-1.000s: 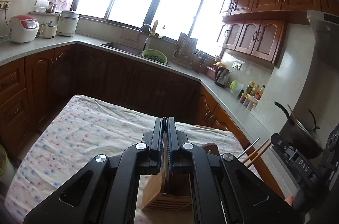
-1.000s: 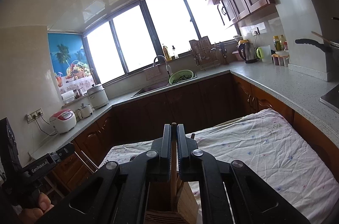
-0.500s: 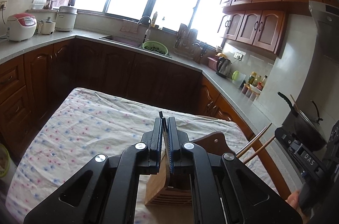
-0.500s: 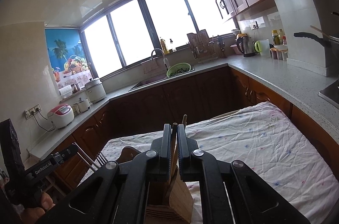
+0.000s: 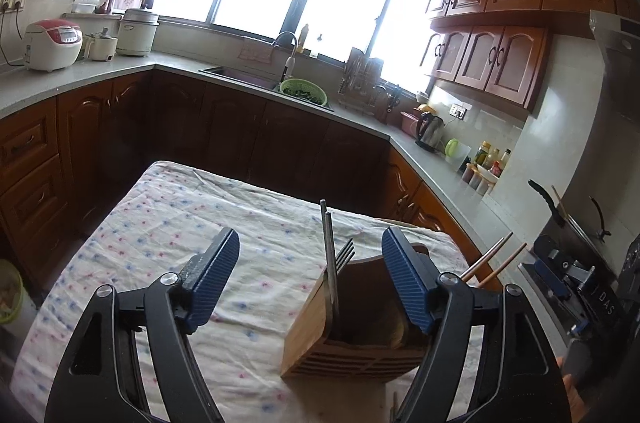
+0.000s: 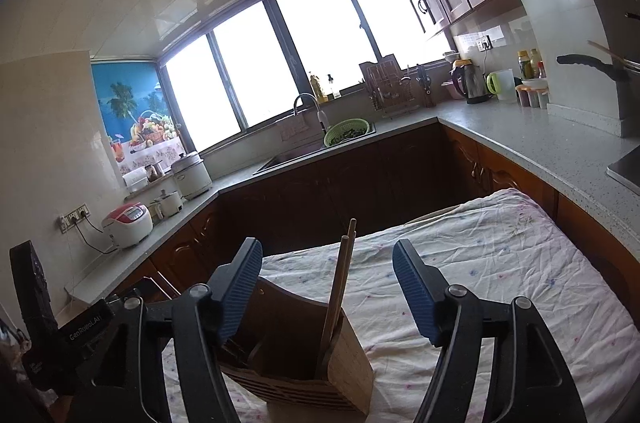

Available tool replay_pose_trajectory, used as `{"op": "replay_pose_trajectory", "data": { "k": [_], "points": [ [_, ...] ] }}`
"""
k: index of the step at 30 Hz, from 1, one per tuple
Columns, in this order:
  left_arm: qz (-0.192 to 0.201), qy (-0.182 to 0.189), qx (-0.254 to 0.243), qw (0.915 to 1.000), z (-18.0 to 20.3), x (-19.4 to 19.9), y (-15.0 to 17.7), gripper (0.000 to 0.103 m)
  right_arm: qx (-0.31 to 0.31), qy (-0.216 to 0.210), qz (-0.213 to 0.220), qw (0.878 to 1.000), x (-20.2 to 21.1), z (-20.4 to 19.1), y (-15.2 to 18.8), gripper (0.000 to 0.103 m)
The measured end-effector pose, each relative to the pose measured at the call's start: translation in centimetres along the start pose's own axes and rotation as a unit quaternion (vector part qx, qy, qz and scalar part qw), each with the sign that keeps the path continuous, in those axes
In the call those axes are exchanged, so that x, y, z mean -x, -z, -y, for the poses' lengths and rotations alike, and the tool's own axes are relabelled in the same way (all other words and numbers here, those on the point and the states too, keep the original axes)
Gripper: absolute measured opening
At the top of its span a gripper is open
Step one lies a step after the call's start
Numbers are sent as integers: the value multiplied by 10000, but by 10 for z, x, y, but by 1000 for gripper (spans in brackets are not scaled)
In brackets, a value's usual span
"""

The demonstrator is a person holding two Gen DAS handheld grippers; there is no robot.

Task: Organize utensils
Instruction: 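Move both open grippers back toward the remaining wooden chopsticks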

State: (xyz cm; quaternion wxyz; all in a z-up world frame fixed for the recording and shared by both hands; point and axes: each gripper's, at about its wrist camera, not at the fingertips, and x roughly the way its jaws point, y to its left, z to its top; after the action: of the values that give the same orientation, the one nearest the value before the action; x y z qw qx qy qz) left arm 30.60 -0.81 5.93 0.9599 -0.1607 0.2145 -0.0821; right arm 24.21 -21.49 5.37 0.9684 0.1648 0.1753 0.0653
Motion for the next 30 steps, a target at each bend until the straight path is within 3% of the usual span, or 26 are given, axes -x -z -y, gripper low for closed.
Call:
{"op": "replay_pose_trajectory", "data": {
  "k": [2, 7, 10, 30],
  "points": [
    [5, -59, -16, 10000, -1, 6, 2, 90, -50, -31, -5, 10000, 4, 2, 0, 90],
    [19, -172, -252, 9995, 1, 22, 10, 98, -57, -46, 24, 10000, 17, 3, 3, 99],
    [-18, -220, -375, 9991, 4, 32, 16, 102, -44, -58, -13, 10000, 26, 2, 7, 100],
    [-495, -121, -527, 9973, 7, 94, 67, 102, -210, 40, -218, 9995, 105, 17, 43, 100]
  ]
}}
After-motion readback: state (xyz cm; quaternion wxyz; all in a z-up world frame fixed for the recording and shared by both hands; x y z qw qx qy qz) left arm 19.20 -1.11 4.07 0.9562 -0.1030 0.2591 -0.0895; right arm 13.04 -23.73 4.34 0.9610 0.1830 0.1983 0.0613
